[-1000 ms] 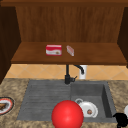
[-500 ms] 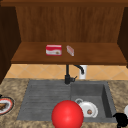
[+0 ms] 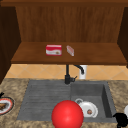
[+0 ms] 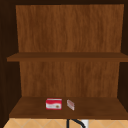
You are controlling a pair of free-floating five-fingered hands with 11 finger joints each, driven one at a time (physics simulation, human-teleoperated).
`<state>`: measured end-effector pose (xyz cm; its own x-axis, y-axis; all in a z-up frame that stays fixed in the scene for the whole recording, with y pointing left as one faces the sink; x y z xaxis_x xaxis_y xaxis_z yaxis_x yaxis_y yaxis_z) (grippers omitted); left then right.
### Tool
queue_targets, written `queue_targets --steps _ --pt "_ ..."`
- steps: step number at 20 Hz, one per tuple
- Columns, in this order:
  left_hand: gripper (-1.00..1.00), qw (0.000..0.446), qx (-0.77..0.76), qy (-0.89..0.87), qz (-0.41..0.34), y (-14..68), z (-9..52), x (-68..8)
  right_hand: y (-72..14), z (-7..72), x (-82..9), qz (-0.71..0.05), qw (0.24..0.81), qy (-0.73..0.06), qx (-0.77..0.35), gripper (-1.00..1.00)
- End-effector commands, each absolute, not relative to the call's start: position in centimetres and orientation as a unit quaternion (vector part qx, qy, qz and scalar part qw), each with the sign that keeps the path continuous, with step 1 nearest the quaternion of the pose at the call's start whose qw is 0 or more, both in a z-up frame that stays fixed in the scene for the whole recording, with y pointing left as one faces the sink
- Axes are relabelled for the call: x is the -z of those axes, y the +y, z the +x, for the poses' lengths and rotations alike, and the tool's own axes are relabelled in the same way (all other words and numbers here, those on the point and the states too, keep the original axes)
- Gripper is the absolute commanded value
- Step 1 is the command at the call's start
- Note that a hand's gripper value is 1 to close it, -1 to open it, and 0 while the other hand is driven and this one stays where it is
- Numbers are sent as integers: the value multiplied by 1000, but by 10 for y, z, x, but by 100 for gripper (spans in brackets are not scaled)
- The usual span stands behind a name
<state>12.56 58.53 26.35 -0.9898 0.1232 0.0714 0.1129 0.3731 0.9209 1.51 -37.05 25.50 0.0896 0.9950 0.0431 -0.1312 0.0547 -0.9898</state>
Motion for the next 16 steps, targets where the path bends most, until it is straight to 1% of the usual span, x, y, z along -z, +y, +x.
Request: queue_targets --steps 1,8,13,16 --pt "-100 -30 -601 793 92 596 145 -259 -371 15 -255 -474 566 -455 -498 0" --pt "-100 -48 -638 761 107 617 181 -252 -371 15 -255 -474 566 -455 -498 0" --pt "-100 -70 -667 733 113 631 202 -250 -371 15 -255 -474 566 -455 -498 0" --pt "-100 -73 -685 715 119 633 211 -250 -371 15 -255 -474 566 -455 -498 0"
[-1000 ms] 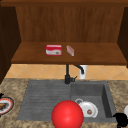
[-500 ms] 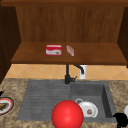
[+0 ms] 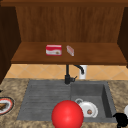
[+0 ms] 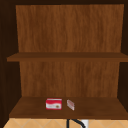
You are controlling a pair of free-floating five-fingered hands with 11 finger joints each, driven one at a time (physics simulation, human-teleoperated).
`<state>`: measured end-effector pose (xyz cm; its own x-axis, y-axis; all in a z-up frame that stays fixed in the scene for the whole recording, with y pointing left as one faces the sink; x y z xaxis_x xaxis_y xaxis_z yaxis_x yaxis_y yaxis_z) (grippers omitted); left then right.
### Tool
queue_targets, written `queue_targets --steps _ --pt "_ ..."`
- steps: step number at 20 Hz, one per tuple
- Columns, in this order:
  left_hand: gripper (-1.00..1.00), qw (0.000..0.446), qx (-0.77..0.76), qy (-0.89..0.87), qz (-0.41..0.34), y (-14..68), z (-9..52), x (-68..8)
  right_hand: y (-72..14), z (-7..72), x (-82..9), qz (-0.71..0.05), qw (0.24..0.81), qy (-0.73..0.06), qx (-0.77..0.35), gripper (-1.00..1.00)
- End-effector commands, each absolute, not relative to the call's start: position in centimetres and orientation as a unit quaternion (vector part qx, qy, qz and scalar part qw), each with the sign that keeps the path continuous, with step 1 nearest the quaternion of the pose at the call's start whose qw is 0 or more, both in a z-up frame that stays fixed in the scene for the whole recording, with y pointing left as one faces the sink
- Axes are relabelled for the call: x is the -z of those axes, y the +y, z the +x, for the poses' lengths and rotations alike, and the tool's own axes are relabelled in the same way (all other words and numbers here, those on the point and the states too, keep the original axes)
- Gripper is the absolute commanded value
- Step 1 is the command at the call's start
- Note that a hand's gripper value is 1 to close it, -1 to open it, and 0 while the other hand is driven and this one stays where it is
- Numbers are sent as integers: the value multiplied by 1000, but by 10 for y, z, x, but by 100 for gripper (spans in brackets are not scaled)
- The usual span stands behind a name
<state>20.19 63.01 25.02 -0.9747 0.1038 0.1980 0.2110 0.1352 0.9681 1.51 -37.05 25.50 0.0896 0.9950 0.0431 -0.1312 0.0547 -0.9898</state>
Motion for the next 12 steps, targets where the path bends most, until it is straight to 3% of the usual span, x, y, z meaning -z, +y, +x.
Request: queue_targets --steps 1,12 --pt "-100 72 691 -709 -121 632 214 -250 -371 15 -255 -474 566 -455 -498 0" --pt "-100 59 741 -661 -101 619 231 -232 -371 15 -255 -474 566 -455 -498 0"
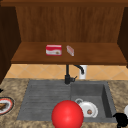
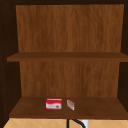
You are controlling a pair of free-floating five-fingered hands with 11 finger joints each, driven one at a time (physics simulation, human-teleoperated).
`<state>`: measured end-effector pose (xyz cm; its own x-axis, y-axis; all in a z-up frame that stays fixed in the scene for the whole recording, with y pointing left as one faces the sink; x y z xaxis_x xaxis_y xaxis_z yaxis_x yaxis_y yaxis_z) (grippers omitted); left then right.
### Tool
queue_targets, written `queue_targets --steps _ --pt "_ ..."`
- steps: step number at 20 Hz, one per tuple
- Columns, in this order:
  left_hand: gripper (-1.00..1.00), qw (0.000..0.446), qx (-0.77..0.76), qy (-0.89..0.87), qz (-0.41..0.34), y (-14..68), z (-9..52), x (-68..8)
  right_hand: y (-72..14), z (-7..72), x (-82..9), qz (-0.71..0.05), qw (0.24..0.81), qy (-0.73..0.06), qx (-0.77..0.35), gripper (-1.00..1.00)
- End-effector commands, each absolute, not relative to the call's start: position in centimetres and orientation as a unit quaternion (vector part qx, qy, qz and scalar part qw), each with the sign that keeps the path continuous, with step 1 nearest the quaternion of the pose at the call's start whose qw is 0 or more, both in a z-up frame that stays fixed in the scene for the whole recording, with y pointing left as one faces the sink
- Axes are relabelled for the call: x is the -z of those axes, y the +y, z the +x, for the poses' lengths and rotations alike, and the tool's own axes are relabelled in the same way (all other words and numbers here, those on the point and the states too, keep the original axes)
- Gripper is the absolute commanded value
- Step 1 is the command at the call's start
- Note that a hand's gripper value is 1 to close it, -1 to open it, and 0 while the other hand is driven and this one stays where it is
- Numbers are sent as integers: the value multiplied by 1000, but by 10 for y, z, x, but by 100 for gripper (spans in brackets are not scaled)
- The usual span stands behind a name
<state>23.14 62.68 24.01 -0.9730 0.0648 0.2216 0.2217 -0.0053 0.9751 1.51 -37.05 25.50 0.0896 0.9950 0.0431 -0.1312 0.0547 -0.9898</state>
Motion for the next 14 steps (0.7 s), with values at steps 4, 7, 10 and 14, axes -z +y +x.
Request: queue_targets --steps 4,7,10,14 --pt "-100 50 741 -662 -101 622 213 -218 -371 15 -255 -474 566 -455 -498 0" --pt "-100 45 716 -690 -101 621 210 -223 -371 15 -255 -474 566 -455 -498 0" --pt "-100 57 711 -693 -100 622 216 -219 -371 15 -255 -474 566 -455 -498 0" --pt "-100 53 712 -692 -110 621 213 -218 -371 15 -255 -474 566 -455 -498 0"
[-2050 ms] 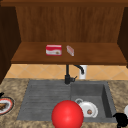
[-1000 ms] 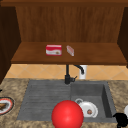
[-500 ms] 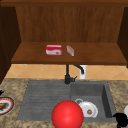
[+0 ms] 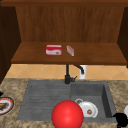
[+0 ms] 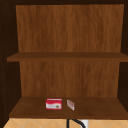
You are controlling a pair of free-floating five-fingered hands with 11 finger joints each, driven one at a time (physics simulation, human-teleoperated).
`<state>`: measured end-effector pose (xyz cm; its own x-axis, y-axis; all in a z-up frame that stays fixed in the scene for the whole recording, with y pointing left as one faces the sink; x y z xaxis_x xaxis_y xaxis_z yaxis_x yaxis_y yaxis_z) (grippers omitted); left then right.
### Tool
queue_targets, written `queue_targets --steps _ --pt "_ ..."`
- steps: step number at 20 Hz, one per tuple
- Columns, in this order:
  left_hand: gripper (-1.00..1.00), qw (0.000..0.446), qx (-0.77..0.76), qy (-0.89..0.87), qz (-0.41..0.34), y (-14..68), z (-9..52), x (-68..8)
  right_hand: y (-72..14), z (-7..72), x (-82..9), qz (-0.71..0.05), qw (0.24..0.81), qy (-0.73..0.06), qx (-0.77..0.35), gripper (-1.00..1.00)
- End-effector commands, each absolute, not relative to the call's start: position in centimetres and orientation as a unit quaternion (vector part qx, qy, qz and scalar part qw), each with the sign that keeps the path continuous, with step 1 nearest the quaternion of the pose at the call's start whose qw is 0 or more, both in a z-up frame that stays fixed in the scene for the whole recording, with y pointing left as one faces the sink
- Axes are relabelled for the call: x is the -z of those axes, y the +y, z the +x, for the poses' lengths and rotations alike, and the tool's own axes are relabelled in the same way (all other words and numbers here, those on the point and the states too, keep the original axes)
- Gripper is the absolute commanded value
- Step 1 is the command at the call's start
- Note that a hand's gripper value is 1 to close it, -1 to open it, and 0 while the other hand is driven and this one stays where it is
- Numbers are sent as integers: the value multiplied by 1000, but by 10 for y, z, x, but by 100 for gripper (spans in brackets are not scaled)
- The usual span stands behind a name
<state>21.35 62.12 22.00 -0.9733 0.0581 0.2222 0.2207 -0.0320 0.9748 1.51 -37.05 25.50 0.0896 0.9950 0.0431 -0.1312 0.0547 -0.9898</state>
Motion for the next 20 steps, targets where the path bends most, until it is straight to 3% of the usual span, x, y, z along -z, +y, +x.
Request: queue_targets --steps 1,3,7,12,20 --pt "-100 51 712 -692 -112 617 209 -215 -371 15 -255 -474 566 -455 -498 0" --pt "-100 51 715 -684 -137 609 205 -212 -371 15 -255 -474 566 -455 -498 0" --pt "-100 59 710 -694 -103 613 210 -215 -371 15 -255 -474 566 -455 -498 0" --pt "-100 66 709 -693 -117 612 215 -203 -371 15 -255 -474 566 -455 -498 0" --pt "-100 108 710 -678 -155 618 242 -168 -371 15 -255 -474 566 -455 -498 0"
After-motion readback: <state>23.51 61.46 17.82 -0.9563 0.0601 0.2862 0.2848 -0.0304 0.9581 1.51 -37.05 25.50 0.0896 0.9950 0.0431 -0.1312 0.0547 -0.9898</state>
